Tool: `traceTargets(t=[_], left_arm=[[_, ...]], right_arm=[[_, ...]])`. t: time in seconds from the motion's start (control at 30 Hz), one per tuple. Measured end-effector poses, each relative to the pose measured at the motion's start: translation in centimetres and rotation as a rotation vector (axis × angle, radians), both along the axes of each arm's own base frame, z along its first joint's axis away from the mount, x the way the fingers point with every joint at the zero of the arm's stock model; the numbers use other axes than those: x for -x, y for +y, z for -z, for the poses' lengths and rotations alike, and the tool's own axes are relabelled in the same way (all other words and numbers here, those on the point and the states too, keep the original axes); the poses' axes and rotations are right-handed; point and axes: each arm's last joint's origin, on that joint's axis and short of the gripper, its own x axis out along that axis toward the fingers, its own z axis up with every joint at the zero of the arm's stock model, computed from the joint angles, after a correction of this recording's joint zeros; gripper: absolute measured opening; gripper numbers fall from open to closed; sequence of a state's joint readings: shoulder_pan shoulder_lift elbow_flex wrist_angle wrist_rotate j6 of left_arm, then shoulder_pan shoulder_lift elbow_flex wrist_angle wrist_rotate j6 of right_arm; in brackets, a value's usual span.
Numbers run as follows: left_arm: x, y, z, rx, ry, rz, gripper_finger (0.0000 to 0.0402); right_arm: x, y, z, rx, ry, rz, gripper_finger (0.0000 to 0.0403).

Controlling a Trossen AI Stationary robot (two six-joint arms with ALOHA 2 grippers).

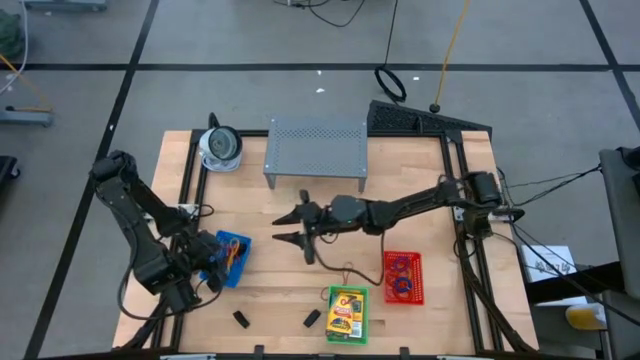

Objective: Pick & Place Office Desk Supplies
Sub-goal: Put the red rubber band into the blue bin, then put the orange rubber band into the blue bin

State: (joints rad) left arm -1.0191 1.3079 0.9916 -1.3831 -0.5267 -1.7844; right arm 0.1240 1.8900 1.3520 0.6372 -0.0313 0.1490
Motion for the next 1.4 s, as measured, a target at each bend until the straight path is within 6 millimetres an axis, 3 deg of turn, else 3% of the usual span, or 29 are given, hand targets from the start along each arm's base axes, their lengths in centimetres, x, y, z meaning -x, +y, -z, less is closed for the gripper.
traceTargets(t=[0.33, 0.77, 0.97, 1.4], left_arm=[[0.4, 0.5, -0.8, -0.03, -0.123, -0.009, 0.0175], [0.7, 1.2, -1.7, -0.002, -0.194, -0.004, 0.0175], [0.9, 1.1, -1.7, 0.009, -0.185, -0.005, 0.0175], [1.2, 0.9, -1.7, 0.017, -0.196, -0.005, 0.0175]], right_arm=[[-3.2, 0.2, 1.4, -0.023, 0.001, 0.006, 0.0155], [-3.4, -0.8, 1.5, -0.042, -0.003, 0.032, 0.0155], [-4.8, -1.1, 3.8, -0.061, 0.036, 0.037, 0.0155], [-5.5, -1.0, 4.2, -0.063, 0.046, 0.036, 0.0155]])
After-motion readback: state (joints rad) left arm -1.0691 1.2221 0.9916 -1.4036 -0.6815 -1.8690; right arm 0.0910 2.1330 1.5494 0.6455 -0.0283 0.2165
